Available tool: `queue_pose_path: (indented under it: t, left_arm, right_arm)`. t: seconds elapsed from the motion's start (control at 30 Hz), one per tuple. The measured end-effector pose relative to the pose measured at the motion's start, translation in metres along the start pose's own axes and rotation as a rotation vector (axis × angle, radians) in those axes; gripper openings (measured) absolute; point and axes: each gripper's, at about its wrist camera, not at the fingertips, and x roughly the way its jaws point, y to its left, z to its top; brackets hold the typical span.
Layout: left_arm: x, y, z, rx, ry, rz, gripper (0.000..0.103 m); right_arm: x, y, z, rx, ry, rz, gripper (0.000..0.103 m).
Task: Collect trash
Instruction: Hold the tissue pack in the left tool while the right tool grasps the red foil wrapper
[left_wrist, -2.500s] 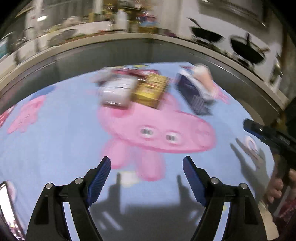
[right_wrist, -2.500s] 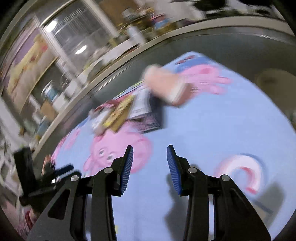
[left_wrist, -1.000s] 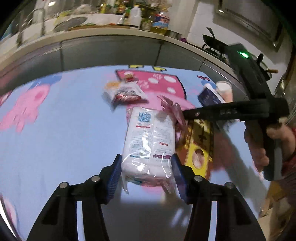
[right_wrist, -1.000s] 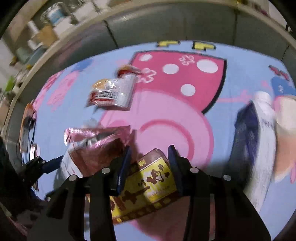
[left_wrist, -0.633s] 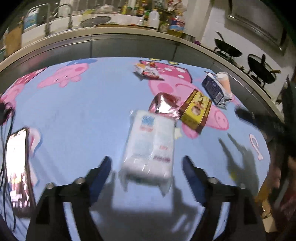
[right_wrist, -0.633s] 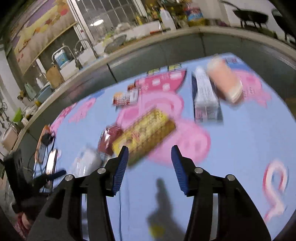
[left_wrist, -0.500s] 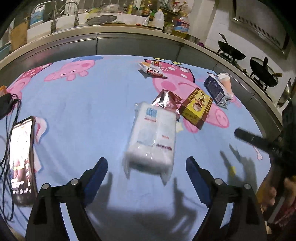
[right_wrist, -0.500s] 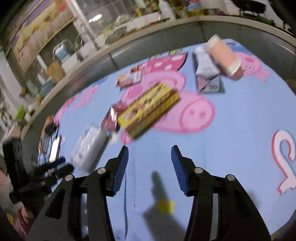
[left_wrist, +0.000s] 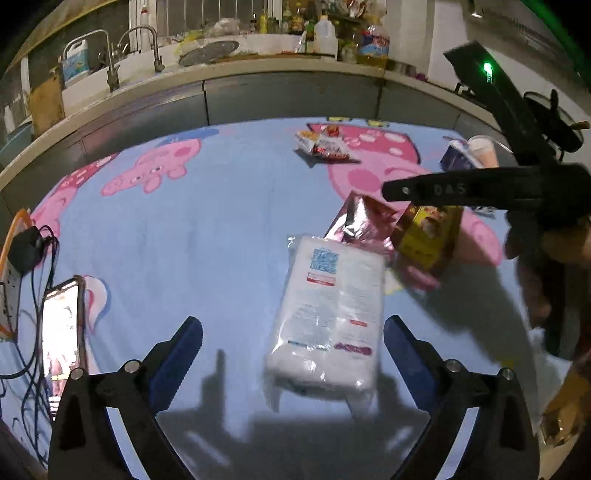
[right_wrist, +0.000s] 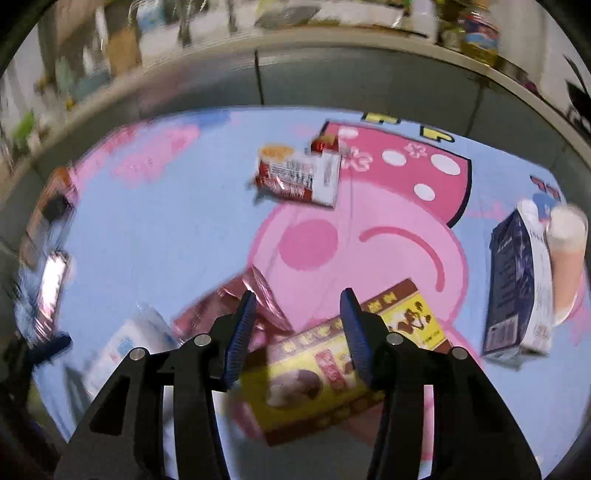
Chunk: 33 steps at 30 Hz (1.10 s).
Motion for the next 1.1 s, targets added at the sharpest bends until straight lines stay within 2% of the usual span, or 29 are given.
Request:
queue_pose_path:
  t: [0.07, 0.13, 0.17, 0.27, 0.3, 0.33, 0.43, 0.5, 0.67, 0.8, 1.1]
  left_arm:
    - [0.006, 0.002, -0.002, -0.017, 0.020, -0.043, 0.088]
    - [0.009, 0.002, -0.006, -0.036, 0.049, -0.103, 0.068]
    - [0.010, 0.001, -0.008, -0.034, 0.060, -0.116, 0.066]
    - [0.003, -0.002, -0.017, -0.022, 0.052, -0.102, 0.067]
    - [0.000, 0.000, -0.021, -0.032, 0.054, -0.105, 0.071]
    - [-0.003, 0.002, -0.023, -0.045, 0.050, -0.097, 0.080]
    - [-0.013, 0.006, -0.023, -0.054, -0.002, -0.061, 0.086]
    - [-0.016, 0.005, -0.019, -0.042, -0.023, -0.032, 0.090]
    - [-0.011, 0.002, -0.010, -0.035, -0.026, -0.021, 0.091]
    - [-0.009, -0.003, -0.010, -0.015, -0.026, -0.008, 0.091]
    - [-0.008, -0.003, -0.016, -0.003, -0.044, 0.009, 0.091]
  right_arm:
    - [-0.007, 0.004, -0.010, -0.092, 0.023, -0.029, 0.047]
    - [-0.022, -0.002, -0.034, -0.154, 0.021, -0.032, 0.047]
    - [-0.028, -0.007, -0.045, -0.160, 0.024, -0.027, 0.048]
    - [-0.046, -0.030, -0.070, -0.139, 0.028, -0.043, 0.051]
    - [-0.051, -0.037, -0.073, -0.110, 0.023, -0.044, 0.051]
    - [-0.058, -0.042, -0.074, -0.077, -0.002, -0.023, 0.051]
    - [-0.069, -0.042, -0.063, 0.001, -0.082, 0.069, 0.051]
    - [-0.063, -0.030, -0.049, 0.037, -0.103, 0.138, 0.051]
    - [-0.023, -0.001, -0.028, 0.090, -0.082, 0.202, 0.051]
    - [-0.005, 0.000, -0.033, 0.245, -0.075, 0.243, 0.058]
    - [0.001, 0.025, -0.046, 0.212, -0.115, 0.204, 0.059]
